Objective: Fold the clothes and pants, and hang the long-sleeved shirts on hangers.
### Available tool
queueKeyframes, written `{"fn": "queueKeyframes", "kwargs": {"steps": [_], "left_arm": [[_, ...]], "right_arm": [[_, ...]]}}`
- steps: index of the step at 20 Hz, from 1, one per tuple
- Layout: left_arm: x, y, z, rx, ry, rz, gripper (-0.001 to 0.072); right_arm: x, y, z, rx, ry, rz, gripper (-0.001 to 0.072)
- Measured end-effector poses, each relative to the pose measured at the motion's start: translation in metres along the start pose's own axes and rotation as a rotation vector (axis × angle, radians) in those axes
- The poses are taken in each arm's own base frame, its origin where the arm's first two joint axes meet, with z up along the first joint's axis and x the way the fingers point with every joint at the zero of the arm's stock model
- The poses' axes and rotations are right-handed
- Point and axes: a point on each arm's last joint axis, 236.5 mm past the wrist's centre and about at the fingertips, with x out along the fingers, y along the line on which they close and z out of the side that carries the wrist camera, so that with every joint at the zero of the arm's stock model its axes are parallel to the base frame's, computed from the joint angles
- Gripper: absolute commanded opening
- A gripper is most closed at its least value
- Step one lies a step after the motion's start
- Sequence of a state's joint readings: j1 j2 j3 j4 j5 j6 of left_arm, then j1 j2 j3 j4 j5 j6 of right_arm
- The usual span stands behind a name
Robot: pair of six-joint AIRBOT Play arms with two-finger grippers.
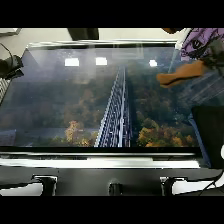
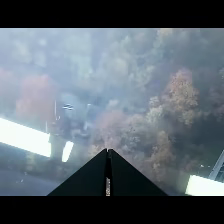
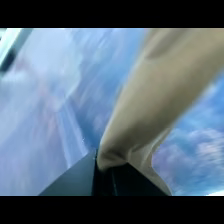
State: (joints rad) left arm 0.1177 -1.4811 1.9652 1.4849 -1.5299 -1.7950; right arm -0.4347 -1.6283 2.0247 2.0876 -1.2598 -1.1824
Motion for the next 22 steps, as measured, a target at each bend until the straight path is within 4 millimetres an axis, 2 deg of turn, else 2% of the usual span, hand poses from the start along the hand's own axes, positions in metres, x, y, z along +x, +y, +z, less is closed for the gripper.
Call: {"fn": "queueKeyframes", "kwargs": {"steps": [3,5,10,13,17,22], "left_arm": [[0.0,0.0,0.0,0.0,0.0,0.0,0.0018],[0.0,0.0,0.0,0.0,0.0,0.0,0.0018],[0.0,0.0,0.0,0.0,0.0,0.0,0.0019],[0.0,0.0,0.0,0.0,0.0,0.0,0.0019],[0.0,0.0,0.0,0.0,0.001,0.0,0.0018],[0.0,0.0,-0.002,0.0,0.007,0.001,0.0019]], "right_arm": [[-0.03,-0.029,0.027,0.065,-0.085,-0.074,0.0027],[-0.044,-0.047,0.036,0.102,-0.113,-0.117,0.0027],[-0.072,-0.093,0.039,0.134,-0.134,-0.289,0.0027],[-0.09,-0.113,0.038,0.125,-0.15,-0.39,0.0029],[-0.108,-0.12,0.043,0.062,-0.182,-0.451,0.0029],[-0.113,-0.113,0.06,-0.047,-0.237,-0.438,0.0029]]}}
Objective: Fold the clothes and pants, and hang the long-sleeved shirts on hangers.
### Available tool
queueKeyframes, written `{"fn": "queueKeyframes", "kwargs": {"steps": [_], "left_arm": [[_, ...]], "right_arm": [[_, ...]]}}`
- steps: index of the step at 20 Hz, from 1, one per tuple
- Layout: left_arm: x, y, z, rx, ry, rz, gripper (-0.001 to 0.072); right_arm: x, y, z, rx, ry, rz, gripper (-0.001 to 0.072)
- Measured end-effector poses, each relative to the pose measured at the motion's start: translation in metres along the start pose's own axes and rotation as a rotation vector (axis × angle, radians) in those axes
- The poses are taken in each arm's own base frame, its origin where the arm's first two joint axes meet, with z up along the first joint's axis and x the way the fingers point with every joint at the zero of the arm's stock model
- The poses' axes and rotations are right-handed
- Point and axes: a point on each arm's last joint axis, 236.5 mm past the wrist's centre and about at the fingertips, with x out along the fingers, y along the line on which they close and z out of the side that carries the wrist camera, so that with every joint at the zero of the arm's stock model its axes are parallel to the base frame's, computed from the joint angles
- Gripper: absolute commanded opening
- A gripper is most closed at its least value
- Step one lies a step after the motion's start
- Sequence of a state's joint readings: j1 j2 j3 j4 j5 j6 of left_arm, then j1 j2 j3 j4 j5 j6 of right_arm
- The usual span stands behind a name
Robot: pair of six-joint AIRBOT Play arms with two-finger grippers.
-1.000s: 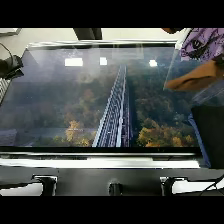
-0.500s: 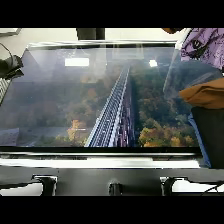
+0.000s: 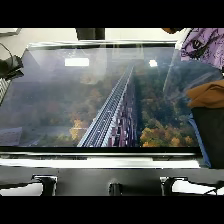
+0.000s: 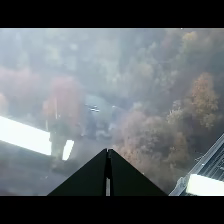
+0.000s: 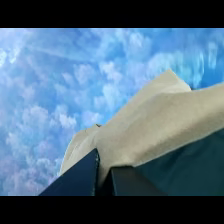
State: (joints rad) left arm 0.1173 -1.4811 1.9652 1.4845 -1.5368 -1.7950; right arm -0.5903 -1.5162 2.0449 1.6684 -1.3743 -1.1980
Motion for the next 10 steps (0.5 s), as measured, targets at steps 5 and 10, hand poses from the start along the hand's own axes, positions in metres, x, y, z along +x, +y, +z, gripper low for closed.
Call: {"fn": "queueKeyframes", "kwargs": {"steps": [5,10], "left_arm": [[0.0,0.001,-0.003,0.0,0.013,0.003,0.0018],[0.0,0.001,-0.004,0.0,0.017,0.004,0.0019]], "right_arm": [[0.001,0.0,0.0,-0.128,0.0,-0.001,0.0029],[0.015,-0.029,-0.031,-0.18,0.125,-0.067,0.0029]]}}
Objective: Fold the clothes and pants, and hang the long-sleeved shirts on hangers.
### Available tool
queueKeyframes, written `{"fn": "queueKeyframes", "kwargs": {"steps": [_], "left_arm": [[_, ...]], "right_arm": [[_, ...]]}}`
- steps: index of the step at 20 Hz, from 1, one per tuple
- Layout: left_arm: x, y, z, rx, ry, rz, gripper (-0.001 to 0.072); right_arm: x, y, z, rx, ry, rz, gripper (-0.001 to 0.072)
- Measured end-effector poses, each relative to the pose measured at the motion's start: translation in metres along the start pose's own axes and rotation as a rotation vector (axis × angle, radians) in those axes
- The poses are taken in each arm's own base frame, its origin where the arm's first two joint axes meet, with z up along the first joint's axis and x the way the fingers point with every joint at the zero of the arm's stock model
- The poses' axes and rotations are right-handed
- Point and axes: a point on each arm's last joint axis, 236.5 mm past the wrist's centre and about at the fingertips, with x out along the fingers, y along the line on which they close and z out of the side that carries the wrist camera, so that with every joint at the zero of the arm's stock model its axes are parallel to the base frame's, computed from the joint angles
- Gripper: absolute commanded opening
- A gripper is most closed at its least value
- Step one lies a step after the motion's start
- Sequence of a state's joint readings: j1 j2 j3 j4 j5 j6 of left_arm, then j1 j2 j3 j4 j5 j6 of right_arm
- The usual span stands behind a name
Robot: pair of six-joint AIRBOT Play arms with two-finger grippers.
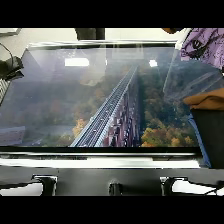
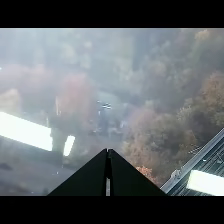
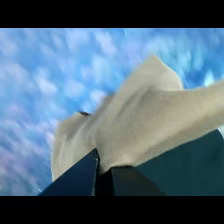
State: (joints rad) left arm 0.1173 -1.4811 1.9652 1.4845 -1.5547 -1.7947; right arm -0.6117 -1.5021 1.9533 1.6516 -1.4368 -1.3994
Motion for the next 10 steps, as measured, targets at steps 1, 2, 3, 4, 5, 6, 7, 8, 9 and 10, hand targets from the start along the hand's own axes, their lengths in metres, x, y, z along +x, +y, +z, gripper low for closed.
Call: {"fn": "queueKeyframes", "kwargs": {"steps": [1,2,3,4,5,6,7,8,9,10], "left_arm": [[0.0,0.0,0.0,0.0,0.001,0.0,0.0019],[0.0,0.0,0.0,0.0,0.002,0.001,0.0019],[0.0,0.0,0.0,-0.001,0.002,0.001,0.0019],[0.0,0.0,0.0,0.0,0.002,0.0,0.0019],[0.0,0.0,0.0,-0.001,0.002,0.001,0.0019],[0.0,0.0,0.0,0.0,0.002,0.0,0.0019],[0.0,0.0,0.0,0.0,0.002,0.0,0.0019],[0.0,0.0,0.0,0.0,0.002,0.001,0.0019],[0.0,0.0,0.0,0.0,0.002,0.0,0.0019],[0.0,0.0,0.0,-0.001,0.002,0.001,0.0019]], "right_arm": [[0.004,-0.012,-0.008,0.01,0.027,-0.019,0.0029],[0.008,-0.027,-0.018,0.031,0.055,-0.04,0.0029],[0.011,-0.044,-0.028,0.06,0.081,-0.061,0.0029],[0.013,-0.063,-0.04,0.097,0.111,-0.082,0.0029],[0.014,-0.081,-0.053,0.133,0.138,-0.097,0.0029],[0.015,-0.095,-0.066,0.168,0.163,-0.109,0.0029],[0.017,-0.109,-0.079,0.198,0.187,-0.118,0.0029],[0.018,-0.119,-0.092,0.224,0.209,-0.127,0.0029],[0.02,-0.128,-0.106,0.244,0.236,-0.135,0.0029],[0.023,-0.135,-0.119,0.262,0.26,-0.146,0.0029]]}}
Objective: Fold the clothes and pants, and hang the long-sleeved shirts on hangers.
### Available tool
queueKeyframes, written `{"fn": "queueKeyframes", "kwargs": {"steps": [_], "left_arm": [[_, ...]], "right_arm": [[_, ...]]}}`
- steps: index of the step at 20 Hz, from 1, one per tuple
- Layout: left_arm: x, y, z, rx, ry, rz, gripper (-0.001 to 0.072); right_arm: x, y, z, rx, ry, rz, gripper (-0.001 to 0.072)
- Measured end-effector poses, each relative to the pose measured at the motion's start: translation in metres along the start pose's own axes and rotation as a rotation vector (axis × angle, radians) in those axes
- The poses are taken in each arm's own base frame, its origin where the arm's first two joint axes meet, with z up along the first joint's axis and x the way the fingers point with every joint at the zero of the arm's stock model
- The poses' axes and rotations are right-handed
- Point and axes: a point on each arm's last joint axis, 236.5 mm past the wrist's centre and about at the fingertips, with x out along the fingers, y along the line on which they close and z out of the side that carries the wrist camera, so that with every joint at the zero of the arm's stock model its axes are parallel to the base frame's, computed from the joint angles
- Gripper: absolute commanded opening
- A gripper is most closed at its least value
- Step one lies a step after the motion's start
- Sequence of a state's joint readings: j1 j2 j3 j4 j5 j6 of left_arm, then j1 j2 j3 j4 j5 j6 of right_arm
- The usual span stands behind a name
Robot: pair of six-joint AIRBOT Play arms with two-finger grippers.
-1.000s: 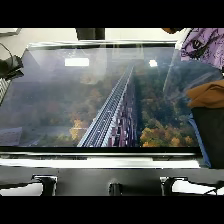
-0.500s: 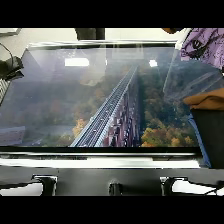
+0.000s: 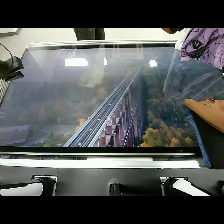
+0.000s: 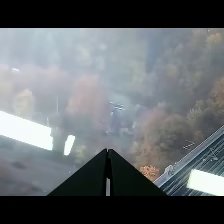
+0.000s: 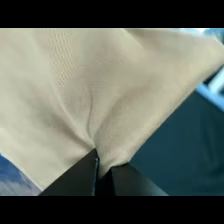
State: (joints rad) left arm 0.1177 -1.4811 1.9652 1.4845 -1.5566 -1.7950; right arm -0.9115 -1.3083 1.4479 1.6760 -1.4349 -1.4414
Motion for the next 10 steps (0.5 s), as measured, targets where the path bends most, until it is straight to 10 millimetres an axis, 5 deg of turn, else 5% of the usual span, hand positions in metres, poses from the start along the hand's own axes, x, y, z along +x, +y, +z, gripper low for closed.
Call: {"fn": "queueKeyframes", "kwargs": {"steps": [10], "left_arm": [[0.0,0.0,0.0,0.0,0.0,0.0,0.0019]], "right_arm": [[0.044,-0.057,-0.06,0.026,0.158,-0.152,0.0029]]}}
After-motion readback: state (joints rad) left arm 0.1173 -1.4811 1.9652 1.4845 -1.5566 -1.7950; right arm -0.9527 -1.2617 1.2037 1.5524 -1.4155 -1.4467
